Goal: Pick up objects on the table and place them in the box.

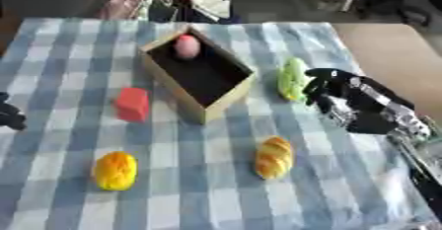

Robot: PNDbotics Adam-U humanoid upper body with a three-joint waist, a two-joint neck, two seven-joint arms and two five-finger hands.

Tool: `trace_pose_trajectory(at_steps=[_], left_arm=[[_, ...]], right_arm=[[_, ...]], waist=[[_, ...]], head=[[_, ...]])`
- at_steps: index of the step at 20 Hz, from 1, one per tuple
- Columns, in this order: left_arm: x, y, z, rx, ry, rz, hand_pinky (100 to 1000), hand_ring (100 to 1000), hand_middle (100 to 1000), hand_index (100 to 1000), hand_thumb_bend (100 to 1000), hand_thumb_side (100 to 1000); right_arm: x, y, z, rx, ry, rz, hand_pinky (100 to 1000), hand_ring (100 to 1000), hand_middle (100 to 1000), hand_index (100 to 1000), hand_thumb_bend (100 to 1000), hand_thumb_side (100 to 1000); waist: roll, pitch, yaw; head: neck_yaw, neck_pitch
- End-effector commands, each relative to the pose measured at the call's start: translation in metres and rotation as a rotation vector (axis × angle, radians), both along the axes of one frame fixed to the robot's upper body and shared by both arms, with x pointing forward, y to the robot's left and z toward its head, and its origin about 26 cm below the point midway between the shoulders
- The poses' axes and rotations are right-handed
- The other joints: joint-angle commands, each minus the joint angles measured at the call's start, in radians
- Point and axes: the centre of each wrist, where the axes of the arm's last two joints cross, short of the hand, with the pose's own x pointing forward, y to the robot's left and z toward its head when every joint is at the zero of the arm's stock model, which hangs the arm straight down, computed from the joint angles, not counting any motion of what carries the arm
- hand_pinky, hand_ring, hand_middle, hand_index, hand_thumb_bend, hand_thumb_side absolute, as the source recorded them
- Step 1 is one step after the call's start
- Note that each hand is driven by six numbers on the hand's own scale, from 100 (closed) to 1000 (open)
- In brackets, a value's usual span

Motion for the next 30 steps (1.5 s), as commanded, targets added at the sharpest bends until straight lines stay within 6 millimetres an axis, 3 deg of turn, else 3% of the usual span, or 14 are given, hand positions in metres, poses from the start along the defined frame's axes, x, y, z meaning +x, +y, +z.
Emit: trace_pose_trajectory(at_steps=[1,13,14,23,30], left_arm=[[0.000,0.003,0.009,0.023,-0.027,0.001,725,506,544,731,100,636],[-0.001,0.004,0.007,0.028,-0.019,0.000,725,507,545,731,100,639],[-0.001,0.004,0.007,0.028,-0.018,0.000,725,507,545,731,100,639],[-0.001,0.003,0.007,0.029,-0.016,-0.004,725,508,545,731,100,639],[0.000,0.003,0.007,0.032,-0.016,-0.009,725,508,546,731,100,639]], right_arm=[[0.001,-0.005,0.021,-0.123,-0.054,0.063,770,637,689,912,100,402],[-0.003,0.000,0.033,-0.529,-0.109,0.276,797,711,752,925,100,374],[-0.004,0.001,0.032,-0.567,-0.119,0.283,800,721,760,925,100,330],[0.001,0.014,0.036,-0.815,-0.320,0.304,815,767,795,924,100,268],[0.007,0.028,0.037,-0.961,-0.446,0.353,821,790,812,919,186,271]], waist=[[0.001,-0.027,0.000],[-0.004,-0.032,0.006],[-0.004,-0.033,0.006],[-0.004,-0.033,0.010],[-0.004,-0.033,0.015]], head=[[-0.003,0.004],[0.000,0.010],[0.000,0.010],[-0.004,0.010],[-0.007,0.011]])
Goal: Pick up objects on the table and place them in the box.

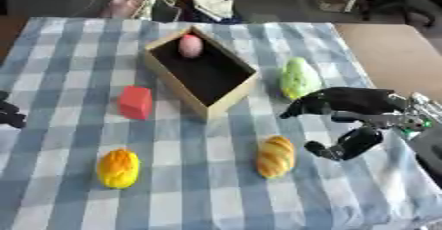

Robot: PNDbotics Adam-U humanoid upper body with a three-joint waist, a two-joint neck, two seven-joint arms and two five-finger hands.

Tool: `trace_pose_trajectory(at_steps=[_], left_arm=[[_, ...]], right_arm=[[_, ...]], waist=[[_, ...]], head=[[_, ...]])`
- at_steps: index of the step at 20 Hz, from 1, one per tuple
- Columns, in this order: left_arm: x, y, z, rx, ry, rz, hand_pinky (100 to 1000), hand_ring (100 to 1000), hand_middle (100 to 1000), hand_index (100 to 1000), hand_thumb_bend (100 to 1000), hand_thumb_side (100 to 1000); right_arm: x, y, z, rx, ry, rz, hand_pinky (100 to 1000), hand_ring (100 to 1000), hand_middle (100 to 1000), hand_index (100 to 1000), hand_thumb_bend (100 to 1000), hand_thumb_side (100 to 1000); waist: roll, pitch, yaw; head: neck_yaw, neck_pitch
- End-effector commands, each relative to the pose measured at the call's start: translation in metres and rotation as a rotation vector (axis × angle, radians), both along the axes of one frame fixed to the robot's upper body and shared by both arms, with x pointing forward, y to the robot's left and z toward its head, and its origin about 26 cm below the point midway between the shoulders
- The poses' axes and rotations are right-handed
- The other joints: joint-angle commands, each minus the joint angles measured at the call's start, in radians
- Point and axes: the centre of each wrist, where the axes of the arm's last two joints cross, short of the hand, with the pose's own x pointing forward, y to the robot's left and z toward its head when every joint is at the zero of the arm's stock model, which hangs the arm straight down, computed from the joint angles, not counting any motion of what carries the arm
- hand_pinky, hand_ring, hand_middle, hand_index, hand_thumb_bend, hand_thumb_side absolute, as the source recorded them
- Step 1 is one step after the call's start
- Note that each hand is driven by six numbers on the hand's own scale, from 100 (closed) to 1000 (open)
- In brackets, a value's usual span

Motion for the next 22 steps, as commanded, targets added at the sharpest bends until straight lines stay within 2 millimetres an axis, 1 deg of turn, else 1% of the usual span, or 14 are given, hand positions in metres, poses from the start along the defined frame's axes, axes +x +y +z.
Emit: trace_pose_trajectory(at_steps=[1,9,16,18,21,22], left_arm=[[0.000,0.002,0.008,0.028,-0.020,-0.009,725,508,546,731,100,639],[0.001,0.002,0.008,0.031,-0.020,-0.016,725,509,547,732,100,638],[0.001,0.001,0.008,0.033,-0.020,-0.020,725,510,547,733,100,638],[0.001,0.001,0.008,0.032,-0.020,-0.021,725,510,547,732,100,640],[0.001,0.001,0.007,0.033,-0.017,-0.021,725,510,547,733,100,641],[0.001,0.001,0.007,0.033,-0.016,-0.021,724,510,547,732,100,641]], right_arm=[[0.002,0.003,0.007,-0.148,-0.042,0.106,822,791,813,919,192,276],[0.006,0.013,-0.004,-0.268,-0.077,0.179,849,802,812,897,244,299],[0.009,0.024,-0.016,-0.373,-0.081,0.247,845,803,804,884,248,333],[0.010,0.026,-0.019,-0.398,-0.073,0.261,842,802,800,882,238,323],[0.011,0.028,-0.023,-0.424,-0.066,0.270,838,796,787,853,219,252],[0.011,0.028,-0.023,-0.427,-0.066,0.271,834,791,778,829,210,208]], waist=[[-0.005,-0.024,0.002],[-0.005,-0.025,0.005],[-0.005,-0.025,0.008],[-0.006,-0.025,0.009],[-0.006,-0.024,0.010],[-0.006,-0.025,0.011]], head=[[-0.004,0.004],[-0.006,0.006],[-0.010,0.006],[-0.010,0.005],[-0.011,0.006],[-0.012,0.006]])
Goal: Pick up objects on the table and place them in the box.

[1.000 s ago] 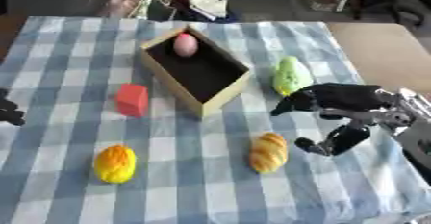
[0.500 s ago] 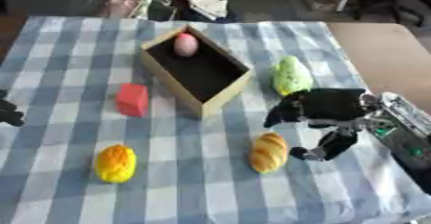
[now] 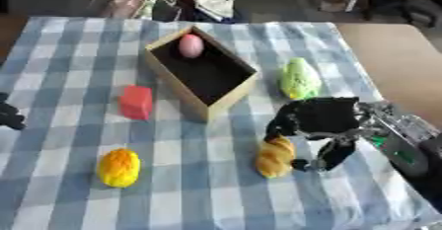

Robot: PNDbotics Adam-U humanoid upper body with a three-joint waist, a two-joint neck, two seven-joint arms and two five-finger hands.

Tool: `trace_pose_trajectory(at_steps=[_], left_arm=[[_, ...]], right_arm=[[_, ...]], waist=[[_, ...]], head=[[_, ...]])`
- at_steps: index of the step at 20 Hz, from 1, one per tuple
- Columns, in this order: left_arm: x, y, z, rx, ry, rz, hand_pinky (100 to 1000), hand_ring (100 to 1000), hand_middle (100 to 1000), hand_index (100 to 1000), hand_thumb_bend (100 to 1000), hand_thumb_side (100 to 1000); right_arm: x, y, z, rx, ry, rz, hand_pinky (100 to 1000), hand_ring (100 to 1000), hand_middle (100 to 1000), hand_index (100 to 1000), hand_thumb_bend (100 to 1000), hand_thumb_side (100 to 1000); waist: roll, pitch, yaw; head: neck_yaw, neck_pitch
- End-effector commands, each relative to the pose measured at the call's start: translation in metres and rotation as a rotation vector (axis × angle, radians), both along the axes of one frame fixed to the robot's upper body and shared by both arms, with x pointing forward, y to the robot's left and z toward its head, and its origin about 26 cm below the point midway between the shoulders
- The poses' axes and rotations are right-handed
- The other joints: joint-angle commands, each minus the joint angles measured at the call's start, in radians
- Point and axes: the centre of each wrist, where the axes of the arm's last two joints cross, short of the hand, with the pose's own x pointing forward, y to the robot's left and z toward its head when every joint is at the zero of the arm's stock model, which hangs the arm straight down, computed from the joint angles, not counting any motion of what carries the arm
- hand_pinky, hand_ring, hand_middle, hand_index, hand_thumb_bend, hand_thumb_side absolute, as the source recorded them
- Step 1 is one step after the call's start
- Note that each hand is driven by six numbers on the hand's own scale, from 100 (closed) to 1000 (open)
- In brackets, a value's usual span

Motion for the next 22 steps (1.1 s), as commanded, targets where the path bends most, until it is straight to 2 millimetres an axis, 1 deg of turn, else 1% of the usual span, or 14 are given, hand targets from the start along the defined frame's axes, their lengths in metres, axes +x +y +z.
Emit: trace_pose_trajectory(at_steps=[1,2,3,4,6,7,8,9,13,15,16,18,22], left_arm=[[0.000,0.003,0.007,0.026,-0.018,-0.005,724,510,548,732,100,641],[0.000,0.003,0.007,0.026,-0.018,-0.005,725,510,548,732,100,641],[0.000,0.003,0.007,0.026,-0.018,-0.005,725,510,548,732,100,641],[0.000,0.003,0.007,0.026,-0.017,-0.004,725,511,548,732,100,642],[0.000,0.003,0.007,0.026,-0.017,-0.003,724,511,548,733,100,642],[0.000,0.003,0.007,0.025,-0.016,-0.003,724,511,548,733,100,642],[0.000,0.003,0.007,0.025,-0.016,-0.002,724,511,548,733,100,642],[0.000,0.003,0.007,0.025,-0.016,-0.002,724,511,548,733,100,642],[0.000,0.004,0.007,0.026,-0.017,0.001,724,511,548,733,100,641],[-0.001,0.004,0.007,0.027,-0.016,0.001,724,511,548,733,100,641],[-0.001,0.004,0.007,0.027,-0.015,0.000,724,511,548,733,100,642],[0.000,0.003,0.006,0.027,-0.014,-0.003,724,512,548,733,100,641],[0.000,0.003,0.007,0.027,-0.015,-0.007,724,512,548,733,100,640]], right_arm=[[0.003,-0.003,0.005,-0.187,0.029,0.119,830,785,769,802,206,163],[0.004,-0.002,0.006,-0.183,0.026,0.118,828,783,766,795,206,152],[0.004,-0.003,0.007,-0.173,0.018,0.117,819,769,748,715,197,100],[0.004,-0.003,0.008,-0.159,0.008,0.115,812,759,734,663,192,100],[0.005,-0.003,0.010,-0.122,-0.015,0.116,801,741,706,606,155,100],[0.005,-0.003,0.011,-0.099,-0.026,0.117,791,718,671,551,114,100],[0.005,-0.004,0.012,-0.071,-0.036,0.117,789,715,667,547,104,100],[0.006,-0.005,0.014,-0.039,-0.046,0.114,782,694,634,511,100,100],[0.011,-0.015,0.019,0.100,-0.038,0.066,770,640,590,475,100,100],[0.017,-0.018,0.032,0.192,-0.022,0.046,767,636,583,473,100,100],[0.022,-0.017,0.044,0.232,-0.022,0.044,767,634,580,474,100,100],[0.031,-0.010,0.068,0.303,-0.019,0.055,764,626,574,470,100,100],[0.055,0.010,0.103,0.409,0.043,0.072,757,613,567,478,100,100]], waist=[[-0.006,-0.025,0.001],[-0.006,-0.025,0.001],[-0.006,-0.025,0.002],[-0.007,-0.025,0.002],[-0.007,-0.024,0.002],[-0.007,-0.024,0.002],[-0.007,-0.024,0.002],[-0.007,-0.024,0.001],[-0.007,-0.024,0.000],[-0.007,-0.026,-0.002],[-0.008,-0.027,-0.003],[-0.007,-0.028,-0.003],[-0.005,-0.027,-0.001]], head=[[-0.004,0.005],[-0.004,0.005],[-0.004,0.004],[-0.004,0.004],[-0.004,0.003],[-0.003,0.003],[-0.003,0.003],[-0.002,0.003],[0.002,0.004],[0.003,0.005],[0.003,0.005],[0.003,0.004],[0.002,0.000]])
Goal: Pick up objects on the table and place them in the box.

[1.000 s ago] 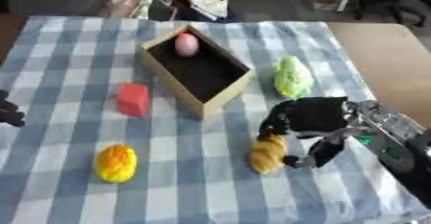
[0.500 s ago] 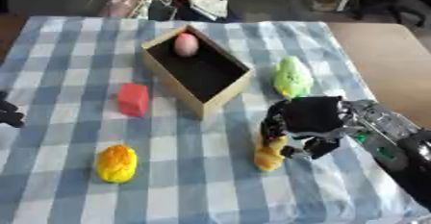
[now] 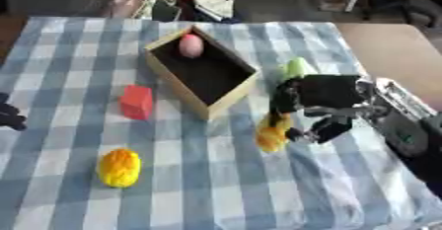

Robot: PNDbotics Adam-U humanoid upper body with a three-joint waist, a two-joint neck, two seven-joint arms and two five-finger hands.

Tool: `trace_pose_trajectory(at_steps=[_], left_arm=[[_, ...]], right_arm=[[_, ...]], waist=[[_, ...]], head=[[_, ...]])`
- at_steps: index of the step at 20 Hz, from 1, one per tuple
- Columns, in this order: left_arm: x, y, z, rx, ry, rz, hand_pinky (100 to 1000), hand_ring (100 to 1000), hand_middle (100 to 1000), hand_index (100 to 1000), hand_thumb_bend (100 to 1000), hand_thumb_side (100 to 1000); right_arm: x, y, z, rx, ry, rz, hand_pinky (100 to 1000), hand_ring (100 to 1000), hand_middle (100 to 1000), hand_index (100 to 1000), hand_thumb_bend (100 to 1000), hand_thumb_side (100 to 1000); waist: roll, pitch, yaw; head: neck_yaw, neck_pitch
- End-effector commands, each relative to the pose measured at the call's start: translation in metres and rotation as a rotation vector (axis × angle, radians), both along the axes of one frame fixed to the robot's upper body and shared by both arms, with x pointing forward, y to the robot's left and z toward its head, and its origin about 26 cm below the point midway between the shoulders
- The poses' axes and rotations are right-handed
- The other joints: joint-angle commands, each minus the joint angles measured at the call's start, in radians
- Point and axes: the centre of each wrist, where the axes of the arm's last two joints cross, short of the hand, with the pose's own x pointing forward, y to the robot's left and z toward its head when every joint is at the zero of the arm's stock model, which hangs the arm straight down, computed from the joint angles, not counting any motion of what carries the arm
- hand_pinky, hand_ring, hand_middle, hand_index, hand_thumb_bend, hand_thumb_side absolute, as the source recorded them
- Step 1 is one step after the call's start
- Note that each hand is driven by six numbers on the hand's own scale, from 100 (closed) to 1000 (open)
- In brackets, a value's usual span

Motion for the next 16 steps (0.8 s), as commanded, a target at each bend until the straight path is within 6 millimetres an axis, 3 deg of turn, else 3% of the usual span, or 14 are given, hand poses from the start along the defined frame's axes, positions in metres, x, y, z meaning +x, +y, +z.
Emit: trace_pose_trajectory(at_steps=[1,7,12,16], left_arm=[[0.000,0.003,0.007,0.024,-0.018,-0.008,724,512,548,733,100,640],[0.001,0.001,0.008,0.021,-0.024,-0.017,724,512,548,733,100,641],[0.002,-0.001,0.009,0.017,-0.031,-0.027,724,512,549,733,100,641],[0.003,-0.003,0.010,0.015,-0.034,-0.034,724,513,549,733,100,642]], right_arm=[[0.016,0.004,0.024,0.038,0.054,0.018,756,611,568,482,100,100],[0.061,0.041,0.041,0.075,0.129,-0.002,759,617,587,507,100,100],[0.094,0.059,0.016,0.071,0.201,-0.100,762,622,599,530,100,100],[0.107,0.066,-0.007,0.034,0.209,-0.189,768,643,621,573,100,100]], waist=[[-0.004,-0.024,0.001],[0.003,-0.014,0.007],[0.008,-0.005,0.016],[0.010,0.001,0.023]], head=[[-0.001,0.000],[-0.008,-0.010],[-0.023,-0.022],[-0.033,-0.027]])
